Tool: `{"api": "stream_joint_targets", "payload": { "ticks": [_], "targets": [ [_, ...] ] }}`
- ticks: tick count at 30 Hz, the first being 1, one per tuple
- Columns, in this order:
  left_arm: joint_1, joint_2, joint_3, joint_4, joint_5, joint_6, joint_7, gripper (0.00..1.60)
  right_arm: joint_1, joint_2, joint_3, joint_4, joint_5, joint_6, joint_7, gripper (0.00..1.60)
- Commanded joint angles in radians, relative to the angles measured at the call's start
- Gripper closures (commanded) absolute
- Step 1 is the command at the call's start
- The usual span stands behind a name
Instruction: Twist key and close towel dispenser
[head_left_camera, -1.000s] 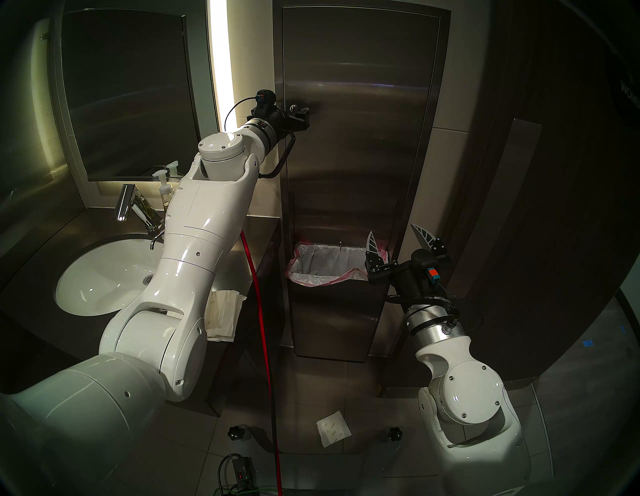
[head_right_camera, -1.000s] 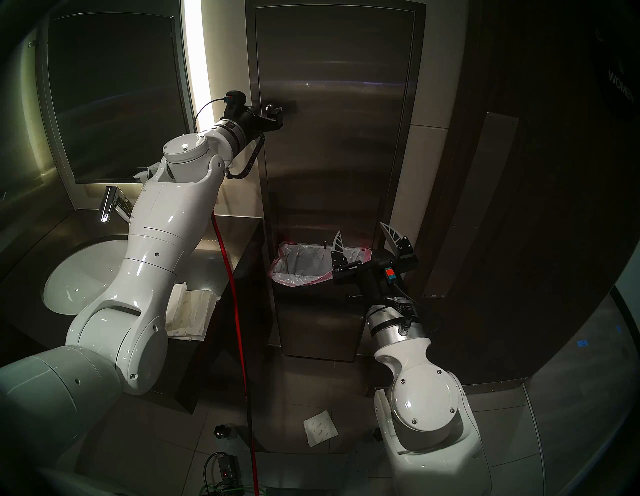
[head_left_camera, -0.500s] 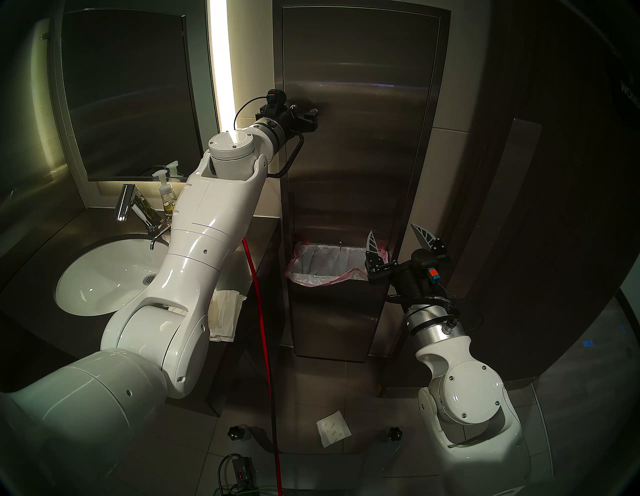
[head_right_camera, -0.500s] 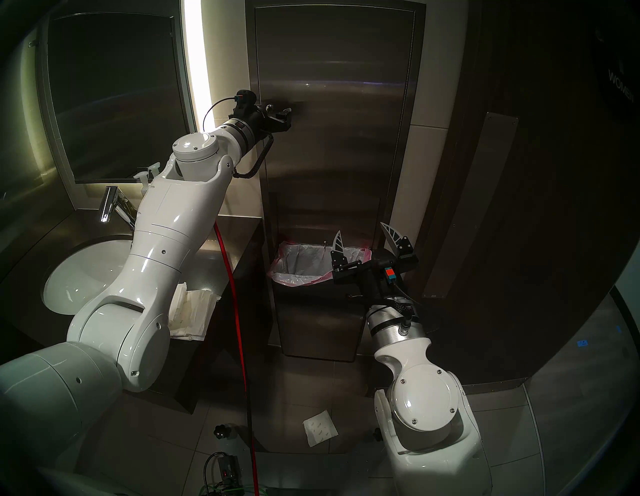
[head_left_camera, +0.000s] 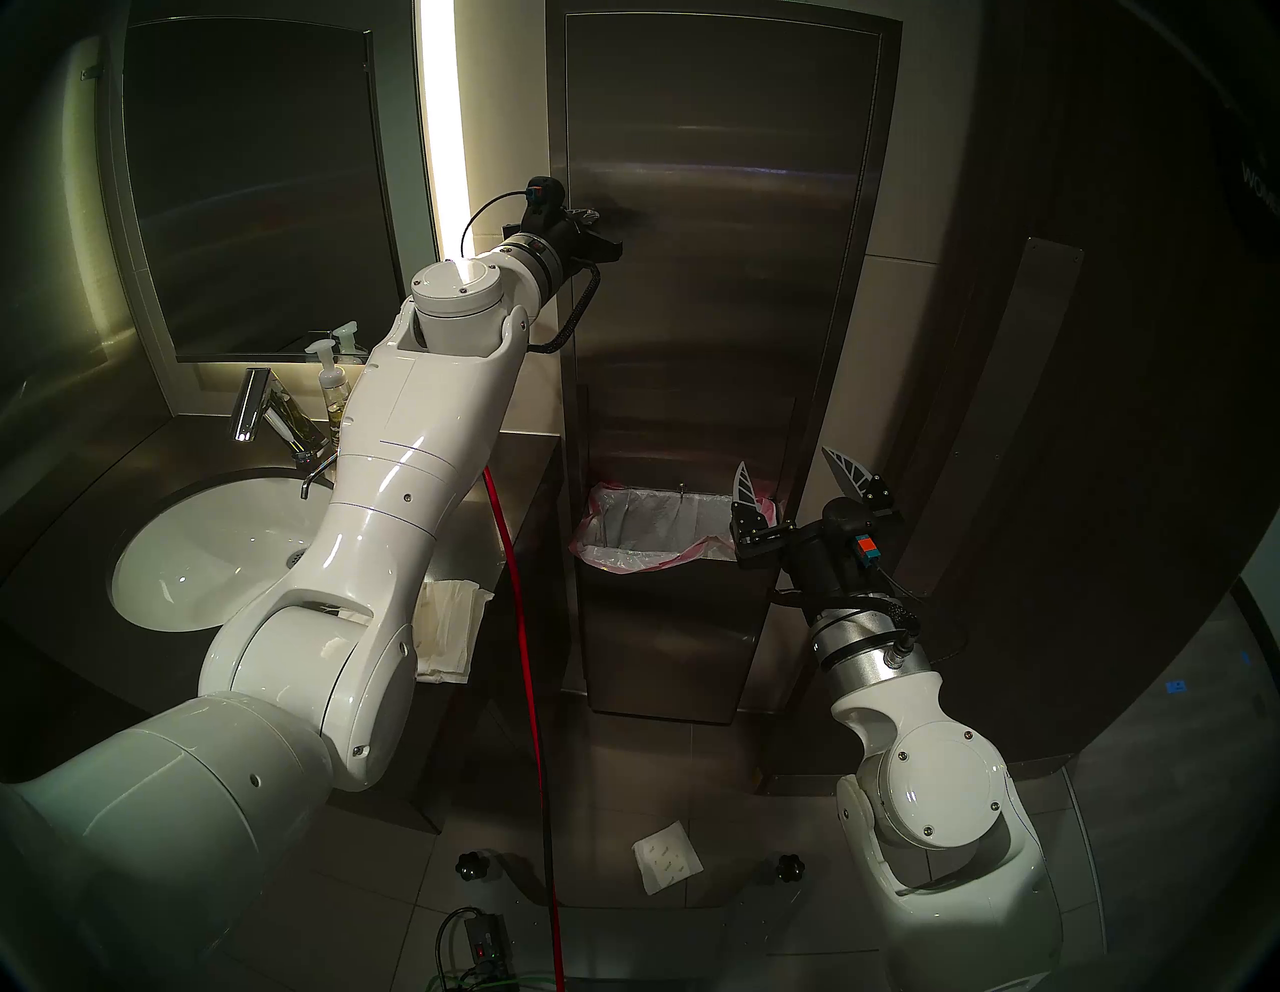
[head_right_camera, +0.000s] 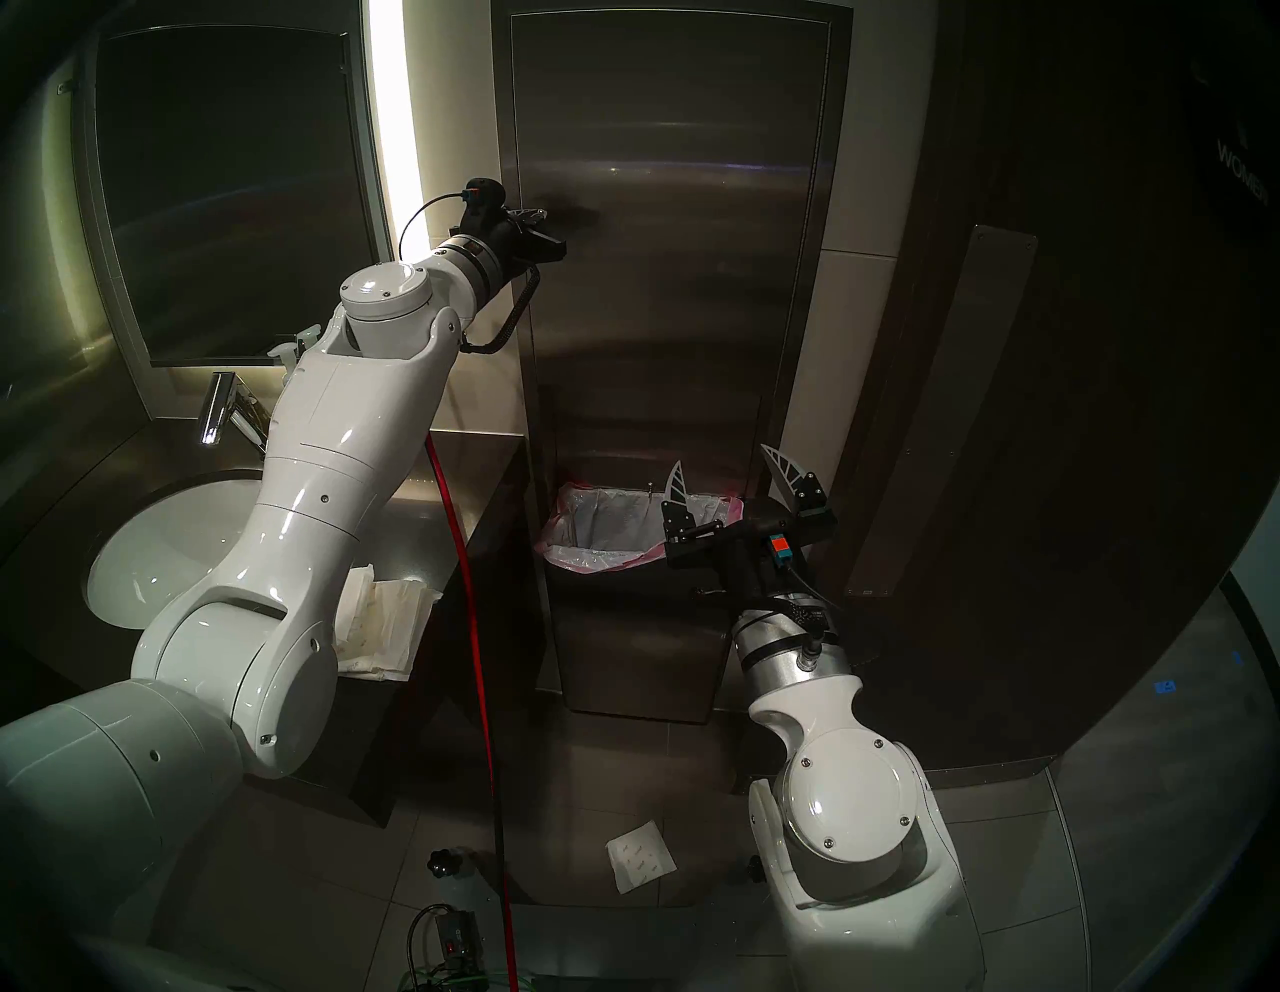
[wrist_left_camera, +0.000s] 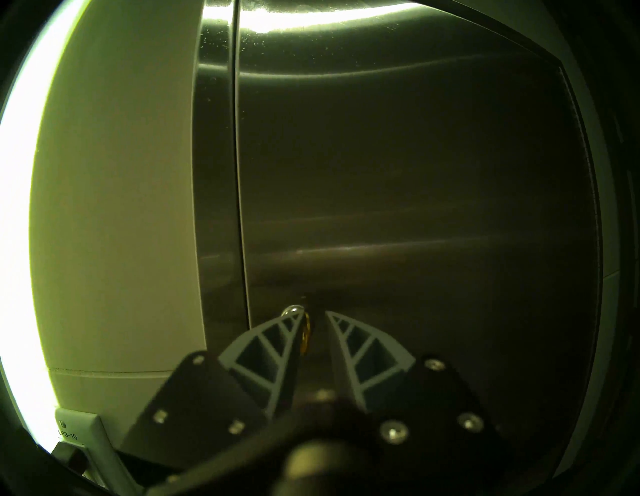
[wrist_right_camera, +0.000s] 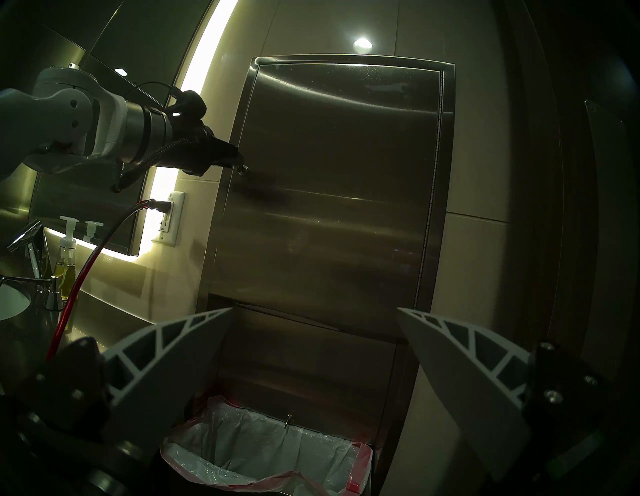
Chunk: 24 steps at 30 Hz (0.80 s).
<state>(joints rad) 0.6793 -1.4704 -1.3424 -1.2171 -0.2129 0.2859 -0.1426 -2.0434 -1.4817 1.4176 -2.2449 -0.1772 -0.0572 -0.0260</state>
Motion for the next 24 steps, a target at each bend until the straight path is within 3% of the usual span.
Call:
{"api": "stream_joint_targets", "payload": {
  "ticks": [1, 12, 18, 24],
  "targets": [
    [-0.035, -0.028, -0.007, 0.003, -0.028, 0.007, -0.018, 1.6, 0.007, -0.001, 0.002, -0.017, -0.001, 0.002, -0.001, 0.0],
    [-0.036, -0.087, -0.089, 0.045, -0.117, 0.064, 0.031, 1.6, 0.008, 0.003, 0.001, -0.017, 0.001, 0.002, -0.004, 0.0],
    [-0.052, -0.164, -0.236, 0.093, -0.253, 0.077, 0.124, 1.6, 0.008, 0.006, 0.0, -0.015, 0.003, 0.001, -0.007, 0.0],
    [-0.077, -0.17, -0.297, 0.136, -0.309, 0.05, 0.173, 1.6, 0.009, 0.007, -0.001, -0.015, 0.004, 0.0, -0.009, 0.0]
  ]
}}
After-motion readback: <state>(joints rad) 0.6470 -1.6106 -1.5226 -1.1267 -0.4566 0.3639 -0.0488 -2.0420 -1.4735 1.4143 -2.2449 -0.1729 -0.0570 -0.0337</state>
